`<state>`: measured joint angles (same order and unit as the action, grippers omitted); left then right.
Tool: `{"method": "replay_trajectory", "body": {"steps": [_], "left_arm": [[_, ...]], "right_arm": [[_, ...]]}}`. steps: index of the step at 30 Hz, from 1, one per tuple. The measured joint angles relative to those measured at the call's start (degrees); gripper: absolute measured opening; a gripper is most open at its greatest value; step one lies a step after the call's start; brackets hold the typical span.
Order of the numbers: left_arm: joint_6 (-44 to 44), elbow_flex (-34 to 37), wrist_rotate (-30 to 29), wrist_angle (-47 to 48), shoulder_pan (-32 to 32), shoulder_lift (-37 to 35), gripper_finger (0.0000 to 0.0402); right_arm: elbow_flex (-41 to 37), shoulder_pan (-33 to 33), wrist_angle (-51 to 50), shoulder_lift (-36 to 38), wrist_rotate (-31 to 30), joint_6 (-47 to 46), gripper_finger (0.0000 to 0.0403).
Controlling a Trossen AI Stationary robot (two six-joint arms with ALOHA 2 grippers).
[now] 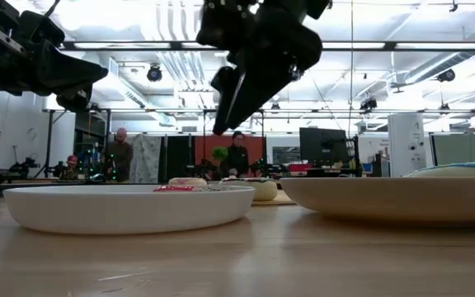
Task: Pick & Place donuts
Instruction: Put the small white donut on the white plate
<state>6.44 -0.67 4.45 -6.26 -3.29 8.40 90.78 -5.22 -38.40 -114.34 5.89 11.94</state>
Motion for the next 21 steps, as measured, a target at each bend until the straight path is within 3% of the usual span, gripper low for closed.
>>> {"method": "replay_trajectory", "body": {"steps": [8, 21], "left_arm": [[0.0, 0.0, 0.0, 0.0, 0.0, 0.0, 0.0000], [0.0, 0.0, 0.0, -0.1, 0.0, 0.0, 0.0000]], "right_arm": [[-5.1, 5.3, 5.3, 3.6, 0.0, -2.8, 0.0253], [-5.5, 10.9, 5.7, 3.8, 0.2, -7.5, 0.0261]]}}
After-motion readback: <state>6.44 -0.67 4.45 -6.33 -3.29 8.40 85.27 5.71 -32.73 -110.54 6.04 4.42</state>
